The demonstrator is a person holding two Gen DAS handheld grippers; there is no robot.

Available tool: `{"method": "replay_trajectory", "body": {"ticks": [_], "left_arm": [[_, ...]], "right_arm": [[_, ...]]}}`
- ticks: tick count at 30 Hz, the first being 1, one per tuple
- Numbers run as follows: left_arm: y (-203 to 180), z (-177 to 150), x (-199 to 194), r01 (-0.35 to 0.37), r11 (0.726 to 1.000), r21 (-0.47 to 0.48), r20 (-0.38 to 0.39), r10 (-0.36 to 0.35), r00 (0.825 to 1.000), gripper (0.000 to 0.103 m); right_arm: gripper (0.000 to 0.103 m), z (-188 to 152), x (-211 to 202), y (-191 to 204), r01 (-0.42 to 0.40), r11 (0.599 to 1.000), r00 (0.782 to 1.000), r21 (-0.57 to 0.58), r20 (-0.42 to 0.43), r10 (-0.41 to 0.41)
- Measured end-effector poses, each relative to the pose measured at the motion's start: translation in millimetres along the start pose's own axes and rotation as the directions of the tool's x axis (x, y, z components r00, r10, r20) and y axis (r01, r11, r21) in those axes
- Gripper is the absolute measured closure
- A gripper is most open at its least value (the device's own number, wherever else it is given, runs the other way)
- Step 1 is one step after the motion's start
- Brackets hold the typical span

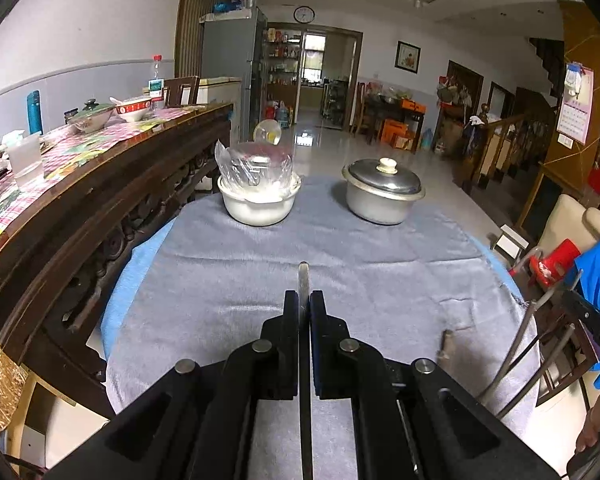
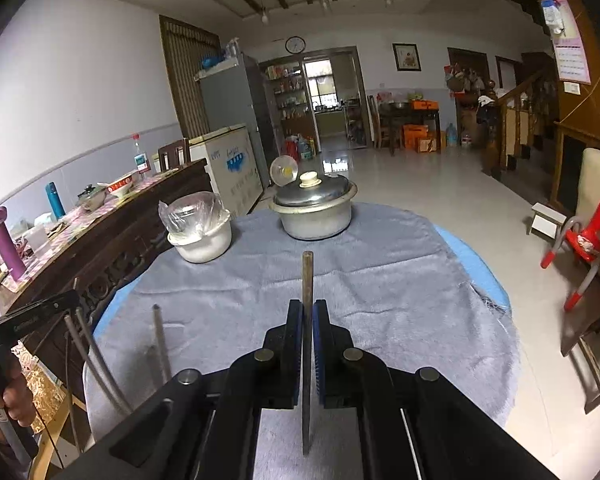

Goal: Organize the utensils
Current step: 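Lift both chopsticks and carry them over the grey cup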

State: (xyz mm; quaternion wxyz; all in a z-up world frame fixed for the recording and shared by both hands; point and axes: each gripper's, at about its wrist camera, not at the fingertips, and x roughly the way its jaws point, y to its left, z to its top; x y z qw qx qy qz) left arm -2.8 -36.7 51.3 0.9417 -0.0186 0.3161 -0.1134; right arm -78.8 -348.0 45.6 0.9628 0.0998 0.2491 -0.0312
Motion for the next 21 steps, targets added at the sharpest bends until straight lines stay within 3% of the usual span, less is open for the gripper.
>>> {"method": "replay_trajectory", "body": {"ticks": [8, 21], "left_arm": [[-7, -6, -15, 0.018, 1.0, -0.003, 0.008, -0.018, 1.0, 0.098], [-14, 10, -57, 0.143, 0.988, -0.054, 0.092, -0.138, 0.986, 0.098]], "right_arm": [[0.097, 0, -29, 8, -0.016, 1.0, 0.999, -0.002, 0.049, 0.016], [0.097, 14, -75, 23, -0.049, 0.998, 0.989, -0.045, 0.135, 0.054]]}}
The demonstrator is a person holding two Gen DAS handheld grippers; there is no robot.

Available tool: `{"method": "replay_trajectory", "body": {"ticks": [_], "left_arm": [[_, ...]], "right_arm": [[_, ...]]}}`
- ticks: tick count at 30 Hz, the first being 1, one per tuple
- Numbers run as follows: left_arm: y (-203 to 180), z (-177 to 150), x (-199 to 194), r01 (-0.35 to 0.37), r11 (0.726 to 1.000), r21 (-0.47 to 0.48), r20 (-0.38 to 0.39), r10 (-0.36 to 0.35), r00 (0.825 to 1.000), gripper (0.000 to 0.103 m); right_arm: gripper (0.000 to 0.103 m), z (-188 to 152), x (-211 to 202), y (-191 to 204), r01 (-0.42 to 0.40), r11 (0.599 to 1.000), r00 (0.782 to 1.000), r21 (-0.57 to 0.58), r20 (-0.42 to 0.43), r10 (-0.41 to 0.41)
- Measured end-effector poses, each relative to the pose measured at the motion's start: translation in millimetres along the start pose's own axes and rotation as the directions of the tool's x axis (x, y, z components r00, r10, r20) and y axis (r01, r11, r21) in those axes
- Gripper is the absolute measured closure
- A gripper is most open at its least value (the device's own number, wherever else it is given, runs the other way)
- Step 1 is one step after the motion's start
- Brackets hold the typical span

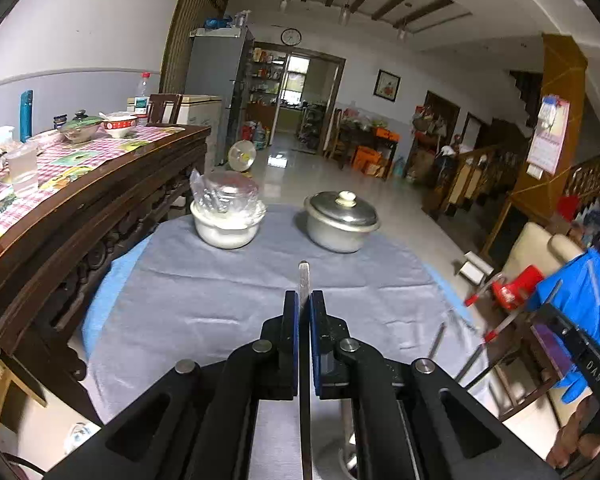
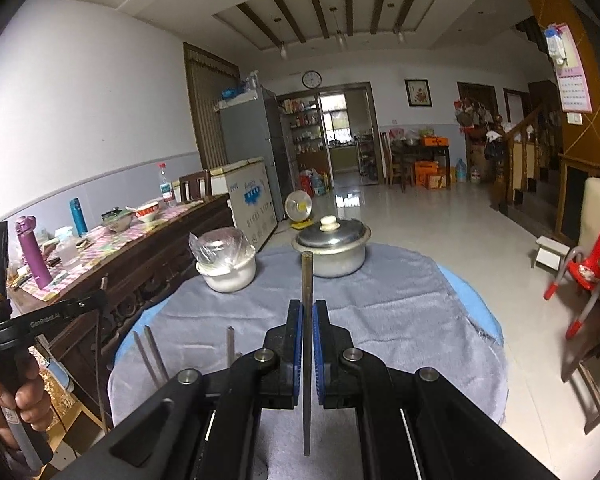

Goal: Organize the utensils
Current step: 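Lift both chopsticks and carry them over the grey cup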

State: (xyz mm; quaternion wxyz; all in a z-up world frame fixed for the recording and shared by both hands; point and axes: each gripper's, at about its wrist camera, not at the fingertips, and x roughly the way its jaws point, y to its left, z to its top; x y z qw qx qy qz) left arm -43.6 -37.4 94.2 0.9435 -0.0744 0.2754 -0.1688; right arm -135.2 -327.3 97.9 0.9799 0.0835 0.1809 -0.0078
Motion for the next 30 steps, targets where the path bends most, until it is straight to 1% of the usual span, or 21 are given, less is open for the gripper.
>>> {"method": "replay_trajectory", "body": {"ticks": [6, 9, 15, 19, 21, 26, 30], "left_arm": [[-8, 8, -13, 0.028, 0.999, -0.022, 0.06, -0.027, 0.998, 0.098], [-12, 13, -20, 0.037, 0.999, -0.027, 0.1, -0.034, 0.994, 0.098], [-22, 22, -24, 0.054, 0.998, -0.04, 0.155, -0.047, 0.987, 0.098], [-33, 26, -26, 0.048, 0.998, -0.028, 0.204, -0.042, 0.978, 0.098], [-40, 26, -26, 0.042, 0.999, -0.016, 0.239, -0.037, 0.97, 0.098], [-52, 21, -16, 0.025, 1.0, 0.009, 0.27, -0.027, 0.962, 0.098], [-54, 17, -8, 0.018, 1.0, 0.004, 0.289, -0.018, 0.957, 0.098]], "right_arm": [[0.097, 12, -17, 8, -0.025, 0.999, 0.999, -0.026, 0.032, 0.026], [0.097, 16, -25, 13, -0.032, 0.998, 0.998, -0.045, 0.046, 0.034], [0.097, 28, -40, 25, -0.056, 0.995, 0.996, -0.079, 0.064, 0.061], [0.097, 33, -49, 32, -0.078, 0.992, 0.994, -0.097, 0.068, 0.085], [0.097, 35, -52, 34, -0.102, 0.99, 0.992, -0.096, 0.065, 0.108], [0.097, 36, -54, 43, -0.148, 0.985, 0.986, -0.092, 0.064, 0.154], [0.097, 35, -50, 49, -0.176, 0.98, 0.982, -0.093, 0.055, 0.182]]}}
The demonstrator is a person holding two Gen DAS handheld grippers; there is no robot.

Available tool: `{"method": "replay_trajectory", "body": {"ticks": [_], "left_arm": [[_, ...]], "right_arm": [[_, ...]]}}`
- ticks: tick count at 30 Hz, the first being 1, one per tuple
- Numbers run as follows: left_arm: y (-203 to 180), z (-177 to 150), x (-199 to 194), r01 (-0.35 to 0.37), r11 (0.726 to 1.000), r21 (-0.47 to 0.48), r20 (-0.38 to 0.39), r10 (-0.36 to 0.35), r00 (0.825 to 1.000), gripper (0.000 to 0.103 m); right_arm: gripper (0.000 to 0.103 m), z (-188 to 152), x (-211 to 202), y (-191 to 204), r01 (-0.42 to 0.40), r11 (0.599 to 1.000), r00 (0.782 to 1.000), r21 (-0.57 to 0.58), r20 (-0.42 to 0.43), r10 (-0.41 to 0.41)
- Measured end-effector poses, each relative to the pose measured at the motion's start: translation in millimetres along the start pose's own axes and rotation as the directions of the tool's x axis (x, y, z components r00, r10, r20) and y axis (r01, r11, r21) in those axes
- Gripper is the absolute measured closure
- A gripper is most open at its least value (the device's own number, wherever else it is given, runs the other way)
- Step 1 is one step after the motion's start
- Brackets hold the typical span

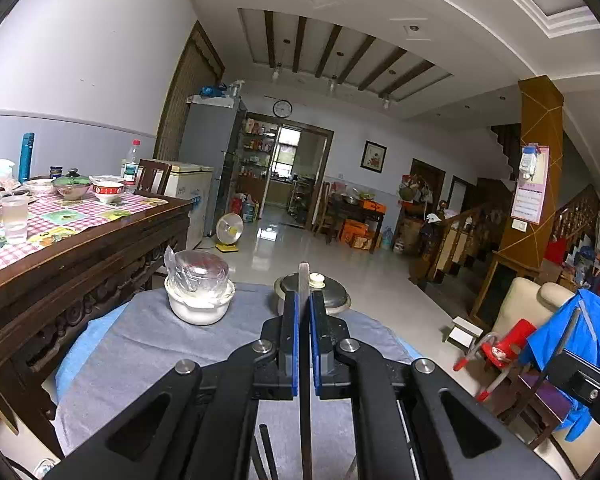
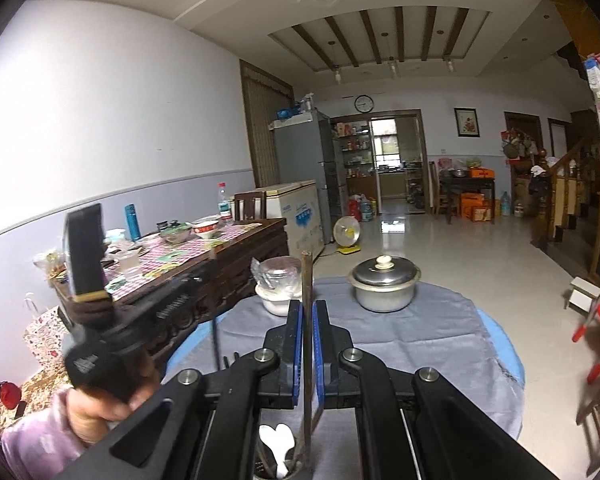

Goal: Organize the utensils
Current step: 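Lift both chopsticks and carry them over the grey cup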

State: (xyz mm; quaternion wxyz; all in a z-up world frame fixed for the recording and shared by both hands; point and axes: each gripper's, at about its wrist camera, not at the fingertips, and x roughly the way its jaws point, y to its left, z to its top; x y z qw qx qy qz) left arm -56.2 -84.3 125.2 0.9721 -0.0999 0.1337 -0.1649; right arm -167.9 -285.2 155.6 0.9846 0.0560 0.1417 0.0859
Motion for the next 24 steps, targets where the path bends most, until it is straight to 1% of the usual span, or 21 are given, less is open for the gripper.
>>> {"method": "replay_trajectory", "body": {"ticks": [6, 11, 16, 24], "left_arm": [[-4, -13, 11, -0.03, 0.999, 0.025, -0.005, 0.03, 1.0, 0.098], [-1, -20, 16, -0.044, 0.999, 0.021, -0.011, 0.045, 0.999, 0.098], [3, -23, 18, -0.058, 0.998, 0.005, -0.012, 0.058, 0.998, 0.098], [3, -28, 19, -0.069, 0.998, 0.007, -0.012, 0.069, 0.998, 0.098]], "right_arm": [[0.097, -7, 13, 6, -0.041, 0.999, 0.999, 0.017, -0.02, 0.041], [0.097, -16, 27, 7, -0.056, 0.998, 0.997, 0.034, -0.046, 0.058], [0.097, -23, 35, 6, -0.06, 0.997, 0.996, 0.051, -0.063, 0.063], [0.097, -26, 38, 1, -0.055, 0.996, 0.996, 0.074, -0.069, 0.06]]}}
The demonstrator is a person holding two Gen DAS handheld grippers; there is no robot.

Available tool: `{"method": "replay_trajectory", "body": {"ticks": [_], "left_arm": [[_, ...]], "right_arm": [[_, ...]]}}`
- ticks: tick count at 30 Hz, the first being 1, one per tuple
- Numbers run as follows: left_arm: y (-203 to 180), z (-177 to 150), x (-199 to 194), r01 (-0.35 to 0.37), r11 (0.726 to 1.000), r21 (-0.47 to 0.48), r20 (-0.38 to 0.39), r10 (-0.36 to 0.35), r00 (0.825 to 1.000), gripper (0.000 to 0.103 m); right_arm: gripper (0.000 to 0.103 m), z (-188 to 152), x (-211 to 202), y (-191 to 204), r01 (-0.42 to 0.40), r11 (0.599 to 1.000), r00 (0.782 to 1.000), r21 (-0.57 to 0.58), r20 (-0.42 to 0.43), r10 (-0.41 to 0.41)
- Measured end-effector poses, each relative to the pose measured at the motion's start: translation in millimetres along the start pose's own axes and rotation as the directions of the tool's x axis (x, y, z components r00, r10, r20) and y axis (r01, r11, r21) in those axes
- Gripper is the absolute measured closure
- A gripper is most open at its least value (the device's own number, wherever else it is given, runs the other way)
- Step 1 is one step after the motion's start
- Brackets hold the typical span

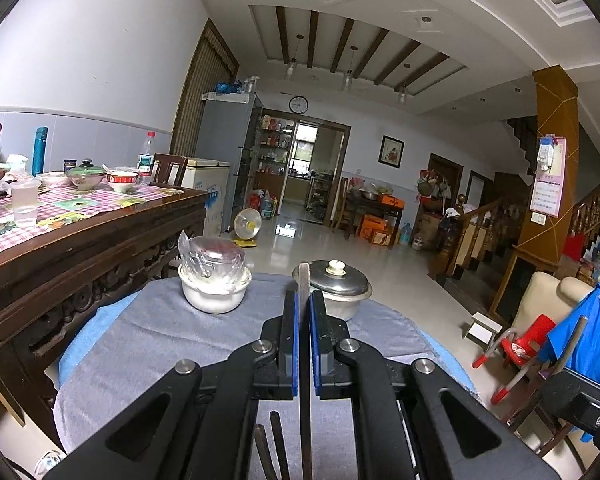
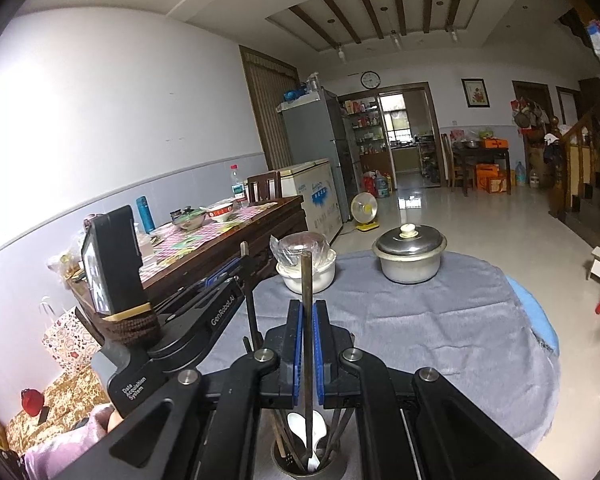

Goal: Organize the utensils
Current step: 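Lower both chopsticks into the grey cup and open both tools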

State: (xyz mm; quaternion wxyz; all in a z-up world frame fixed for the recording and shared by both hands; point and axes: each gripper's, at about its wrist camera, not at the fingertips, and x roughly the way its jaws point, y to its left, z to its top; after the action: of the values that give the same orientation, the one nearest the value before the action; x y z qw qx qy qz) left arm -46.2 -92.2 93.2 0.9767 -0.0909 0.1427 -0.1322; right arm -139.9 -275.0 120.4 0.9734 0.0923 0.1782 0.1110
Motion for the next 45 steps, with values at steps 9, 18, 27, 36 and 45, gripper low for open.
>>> {"method": "replay_trajectory", "body": {"ticks": [9, 18, 27, 36, 45], "left_arm": [[-1, -5, 1, -0.014, 1.0, 0.004, -0.011, 0.014, 1.0, 0.098], [-4, -7, 3, -0.029, 1.0, 0.011, -0.01, 0.029, 1.0, 0.098], [-4, -10, 8, -0.037, 0.999, 0.012, -0.022, 0.037, 0.999, 0.098], [-4, -11, 11, -0.042, 0.999, 0.011, -0.031, 0.042, 0.999, 0.098], [-5, -12, 13, -0.042, 0.999, 0.012, -0.035, 0.043, 0.998, 0.098]], "right_arm": [[0.097, -4, 2, -3, 0.005, 1.0, 1.0, 0.008, -0.01, -0.005], [0.097, -7, 7, -8, 0.009, 1.0, 1.0, 0.022, -0.024, -0.008], [0.097, -11, 7, -11, 0.003, 0.999, 1.0, 0.034, -0.031, -0.001], [0.097, -14, 8, -11, -0.006, 0.999, 0.999, 0.04, -0.041, 0.008], [0.097, -18, 14, -13, -0.014, 0.999, 0.998, 0.051, -0.057, 0.017]]}}
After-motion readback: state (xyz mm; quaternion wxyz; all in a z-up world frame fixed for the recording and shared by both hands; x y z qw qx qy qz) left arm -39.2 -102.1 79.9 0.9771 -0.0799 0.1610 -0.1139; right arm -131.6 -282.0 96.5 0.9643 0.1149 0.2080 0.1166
